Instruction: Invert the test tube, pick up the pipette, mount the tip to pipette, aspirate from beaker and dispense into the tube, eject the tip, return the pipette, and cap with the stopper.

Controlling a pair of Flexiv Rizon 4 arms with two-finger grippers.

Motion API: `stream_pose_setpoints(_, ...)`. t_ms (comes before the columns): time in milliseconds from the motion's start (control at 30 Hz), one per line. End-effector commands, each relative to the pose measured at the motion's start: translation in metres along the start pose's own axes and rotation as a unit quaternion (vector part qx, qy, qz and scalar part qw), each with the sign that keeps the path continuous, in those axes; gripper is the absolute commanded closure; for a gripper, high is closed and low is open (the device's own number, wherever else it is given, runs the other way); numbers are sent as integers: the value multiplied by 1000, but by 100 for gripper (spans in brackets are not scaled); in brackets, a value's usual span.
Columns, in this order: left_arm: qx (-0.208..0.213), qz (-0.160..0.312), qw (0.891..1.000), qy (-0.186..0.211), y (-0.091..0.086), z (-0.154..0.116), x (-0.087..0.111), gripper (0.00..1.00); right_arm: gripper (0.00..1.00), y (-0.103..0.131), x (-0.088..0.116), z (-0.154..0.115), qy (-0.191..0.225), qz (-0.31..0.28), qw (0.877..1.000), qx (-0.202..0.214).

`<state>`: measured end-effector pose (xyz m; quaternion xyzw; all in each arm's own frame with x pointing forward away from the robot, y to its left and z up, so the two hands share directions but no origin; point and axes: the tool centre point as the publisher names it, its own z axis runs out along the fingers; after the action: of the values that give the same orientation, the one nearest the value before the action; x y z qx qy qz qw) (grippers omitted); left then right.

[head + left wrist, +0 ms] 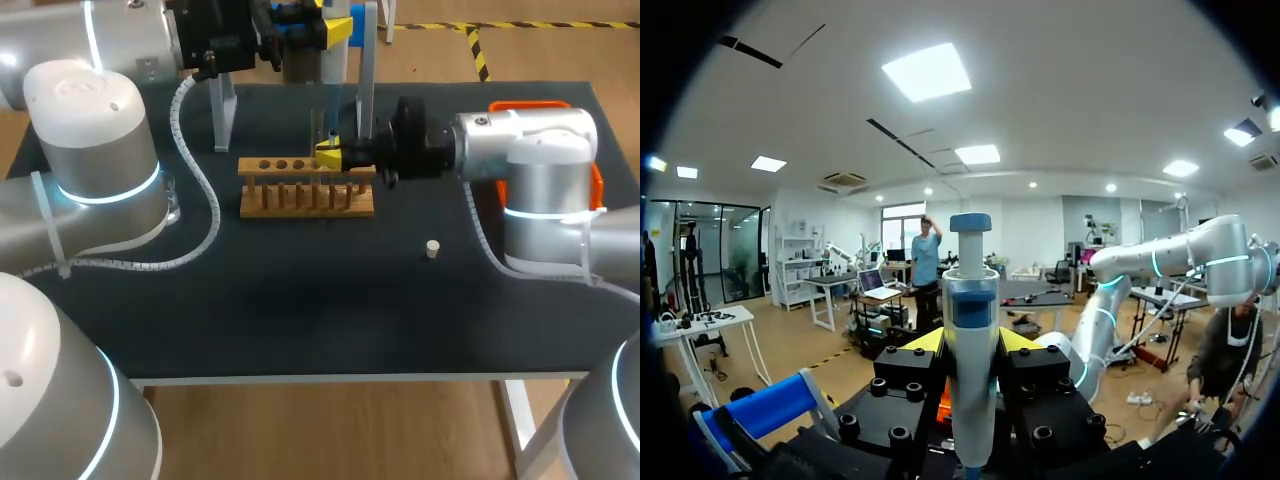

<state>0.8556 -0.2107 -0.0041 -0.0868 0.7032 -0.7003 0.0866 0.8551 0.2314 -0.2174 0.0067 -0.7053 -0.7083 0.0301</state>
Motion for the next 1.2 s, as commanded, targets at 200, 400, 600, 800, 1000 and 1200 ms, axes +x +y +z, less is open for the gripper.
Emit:
stream_pose_setpoints(200,-1,0,1000,2,-1,0,-1,100,100,1,0,0,1,-2,1000,1)
stream_pose_setpoints(400,-1,0,1000,2,-1,0,-1,100,100,2,0,1,2,-4,1000,1)
stream_pose_setpoints(600,-1,0,1000,2,-1,0,-1,100,100,2,0,1,1,-5,1000,0)
stream_pose_setpoints(800,-1,0,1000,2,-1,0,-1,100,100,3,0,1,0,-6,1000,-2)
stream_pose_setpoints(1000,-1,0,1000,2,-1,0,-1,100,100,5,-1,-1,-2,-7,1000,-3)
stream_pose_setpoints(1200,-1,0,1000,2,-1,0,-1,100,100,5,-3,-2,-4,-7,1000,-3)
